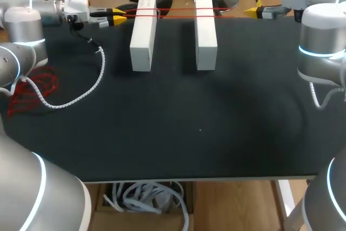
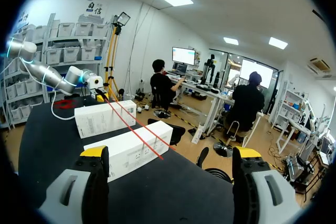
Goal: Grab the tape and strap the tape.
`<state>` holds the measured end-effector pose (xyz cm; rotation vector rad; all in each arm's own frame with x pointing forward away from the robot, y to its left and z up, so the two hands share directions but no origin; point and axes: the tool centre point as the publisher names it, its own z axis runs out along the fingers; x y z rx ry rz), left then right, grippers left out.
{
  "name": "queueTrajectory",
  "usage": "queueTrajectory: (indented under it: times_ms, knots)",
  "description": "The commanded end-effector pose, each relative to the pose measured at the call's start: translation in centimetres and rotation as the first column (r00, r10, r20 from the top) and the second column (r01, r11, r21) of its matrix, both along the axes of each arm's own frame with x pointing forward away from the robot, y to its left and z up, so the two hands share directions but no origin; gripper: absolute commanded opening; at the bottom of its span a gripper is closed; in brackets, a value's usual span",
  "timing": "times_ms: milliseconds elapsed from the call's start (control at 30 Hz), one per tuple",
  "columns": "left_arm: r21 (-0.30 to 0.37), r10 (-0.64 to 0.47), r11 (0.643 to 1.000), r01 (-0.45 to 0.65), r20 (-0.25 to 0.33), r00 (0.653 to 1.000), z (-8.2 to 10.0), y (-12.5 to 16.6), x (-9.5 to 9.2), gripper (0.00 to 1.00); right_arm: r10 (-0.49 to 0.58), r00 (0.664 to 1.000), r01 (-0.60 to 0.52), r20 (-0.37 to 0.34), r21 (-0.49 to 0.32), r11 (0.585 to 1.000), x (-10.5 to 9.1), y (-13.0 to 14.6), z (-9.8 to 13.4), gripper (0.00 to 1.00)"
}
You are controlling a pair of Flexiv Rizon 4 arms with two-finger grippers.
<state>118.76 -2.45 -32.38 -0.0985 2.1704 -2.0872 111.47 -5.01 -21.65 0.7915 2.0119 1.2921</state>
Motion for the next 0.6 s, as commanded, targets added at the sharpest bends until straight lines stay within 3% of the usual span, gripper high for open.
queueTrajectory:
  times_ms: [33, 100, 267, 433, 600]
  knots:
    - [0.002, -0.371, 0.929, 0.371, -0.016, 0.928, -0.5, 0.1, 0.5, 0.13, 0.000, 1.000, 0.000, -0.001, 0.000, 1.000, 0.0, 0.0, 0.0, 1.00]
    - [0.002, -0.370, 0.929, 0.371, -0.016, 0.929, -0.5, 0.0, 0.4, 0.00, 0.000, 1.000, 0.000, -0.001, 0.000, 1.000, 0.0, 0.0, 0.0, 1.00]
    - [-0.002, -0.370, 0.929, 0.370, -0.008, 0.929, -0.2, -0.2, 0.1, 0.00, 0.000, 1.000, 0.000, -0.001, 0.000, 1.000, 0.0, 0.0, 0.0, 1.00]
    - [-0.071, -0.353, 0.932, 0.355, 0.034, 0.935, 1.0, -0.8, -0.7, 0.00, 0.000, 1.000, 0.000, -0.001, 0.000, 1.000, 0.0, 0.0, 0.0, 1.00]
    - [-0.191, -0.324, 0.925, 0.330, 0.060, 0.944, 3.1, -1.7, -2.5, 0.00, 0.000, 1.000, 0.000, -0.001, 0.000, 1.000, 0.0, 0.0, 0.0, 1.00]
